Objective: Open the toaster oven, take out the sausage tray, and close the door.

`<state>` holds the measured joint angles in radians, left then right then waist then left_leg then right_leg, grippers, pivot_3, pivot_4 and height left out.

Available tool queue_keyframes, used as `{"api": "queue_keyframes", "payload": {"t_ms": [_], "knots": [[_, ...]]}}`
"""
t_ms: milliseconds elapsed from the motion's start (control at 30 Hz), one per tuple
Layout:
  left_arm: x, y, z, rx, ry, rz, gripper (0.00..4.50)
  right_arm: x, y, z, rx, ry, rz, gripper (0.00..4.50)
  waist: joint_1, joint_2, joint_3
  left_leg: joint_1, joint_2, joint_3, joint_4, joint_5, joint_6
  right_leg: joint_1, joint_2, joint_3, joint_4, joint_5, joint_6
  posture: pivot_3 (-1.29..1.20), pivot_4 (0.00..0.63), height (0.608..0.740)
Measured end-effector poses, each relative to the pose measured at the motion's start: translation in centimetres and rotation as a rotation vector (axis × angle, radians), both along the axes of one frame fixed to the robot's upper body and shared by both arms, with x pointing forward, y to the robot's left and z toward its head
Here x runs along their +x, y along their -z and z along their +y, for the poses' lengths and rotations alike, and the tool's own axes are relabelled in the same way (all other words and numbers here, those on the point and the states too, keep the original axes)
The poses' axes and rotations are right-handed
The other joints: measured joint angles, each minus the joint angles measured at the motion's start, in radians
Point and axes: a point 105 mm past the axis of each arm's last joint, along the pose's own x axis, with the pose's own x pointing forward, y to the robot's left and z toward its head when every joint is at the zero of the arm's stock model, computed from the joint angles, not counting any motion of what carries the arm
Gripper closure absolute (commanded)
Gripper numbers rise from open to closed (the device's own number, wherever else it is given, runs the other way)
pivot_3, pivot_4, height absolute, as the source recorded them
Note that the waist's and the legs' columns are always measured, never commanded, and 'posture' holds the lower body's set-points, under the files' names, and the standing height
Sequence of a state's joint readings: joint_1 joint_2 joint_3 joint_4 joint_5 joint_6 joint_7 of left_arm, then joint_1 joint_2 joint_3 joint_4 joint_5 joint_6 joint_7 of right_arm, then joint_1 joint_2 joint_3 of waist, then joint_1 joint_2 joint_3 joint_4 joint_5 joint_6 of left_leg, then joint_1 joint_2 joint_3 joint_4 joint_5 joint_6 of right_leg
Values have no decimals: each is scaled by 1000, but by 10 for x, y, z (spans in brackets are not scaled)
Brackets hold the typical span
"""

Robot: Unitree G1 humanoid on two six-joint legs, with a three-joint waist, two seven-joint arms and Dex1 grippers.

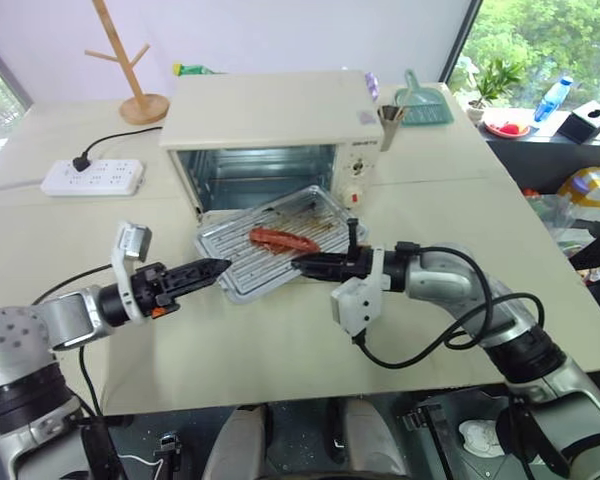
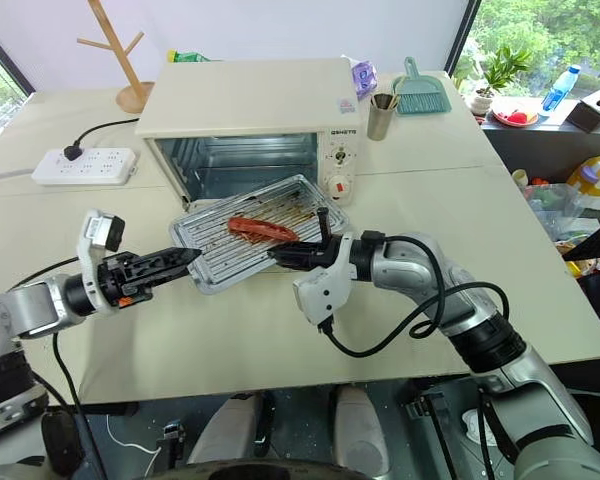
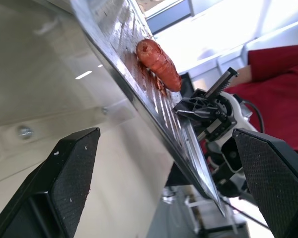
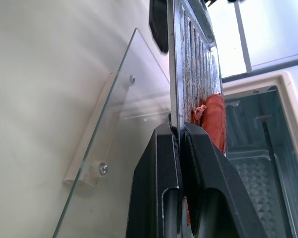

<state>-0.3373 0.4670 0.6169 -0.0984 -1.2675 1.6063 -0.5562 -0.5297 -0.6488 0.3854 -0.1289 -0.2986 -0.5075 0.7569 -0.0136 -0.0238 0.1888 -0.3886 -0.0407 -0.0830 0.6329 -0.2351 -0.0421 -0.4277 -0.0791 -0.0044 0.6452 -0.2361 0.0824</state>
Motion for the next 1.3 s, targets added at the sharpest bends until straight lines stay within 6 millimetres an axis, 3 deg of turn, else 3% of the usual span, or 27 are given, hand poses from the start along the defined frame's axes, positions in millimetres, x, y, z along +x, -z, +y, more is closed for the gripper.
{"api": "queue_keyframes", "payload": {"t_ms": [200, 467, 567, 800, 1067, 1200, 1300], "knots": [[3, 4, -18, -60, 45, 44, 0, -2, -2, 0, -1, -4, -9, 4431, 1, 0, 0, 0, 0, 0, 0, 0, 0, 0, 0, 0, 0, 0, 0, 0, 150, 740], [5, 9, -27, -135, 39, 110, 0, -3, 2, -3, -13, 5, -2, 4431, 0, 0, 0, 0, 0, 0, 0, 0, 0, 0, -1, 1, 0, 0, 0, 0, 150, 740], [1, 16, -29, -142, 37, 149, 838, -3, 3, -5, -25, 11, -4, 4500, 1, 0, 0, 0, 0, 0, 0, 0, 0, 0, -1, 1, 0, 0, 0, 0, 150, 740], [1, 12, -29, -162, -4, 178, 4408, -2, 4, -6, -36, 19, -12, 4500, 3, 0, 0, 0, 0, 0, 0, 0, 0, 0, -1, 1, 0, 0, -1, 0, 150, 740], [4, 15, -33, -178, -26, 214, 4472, -3, 4, -9, -52, 26, -29, 4500, 3, 0, 0, 0, -1, 0, 0, 0, 0, 1, -1, 1, -1, -2, -3, 0, 150, 740], [4, 20, -35, -193, -38, 233, 4500, -6, 5, -9, -40, 30, -6, 3268, 3, 0, 0, 0, -1, 0, 0, 0, 0, 1, -1, 1, -1, -2, -3, 0, 150, 740], [2, 24, -35, -207, -44, 245, 4500, -7, 5, -9, -38, 27, 2, 1849, 2, 0, 0, 0, -1, 0, 0, 0, 0, 1, 0, 1, -1, -2, -3, 0, 150, 740]]}}
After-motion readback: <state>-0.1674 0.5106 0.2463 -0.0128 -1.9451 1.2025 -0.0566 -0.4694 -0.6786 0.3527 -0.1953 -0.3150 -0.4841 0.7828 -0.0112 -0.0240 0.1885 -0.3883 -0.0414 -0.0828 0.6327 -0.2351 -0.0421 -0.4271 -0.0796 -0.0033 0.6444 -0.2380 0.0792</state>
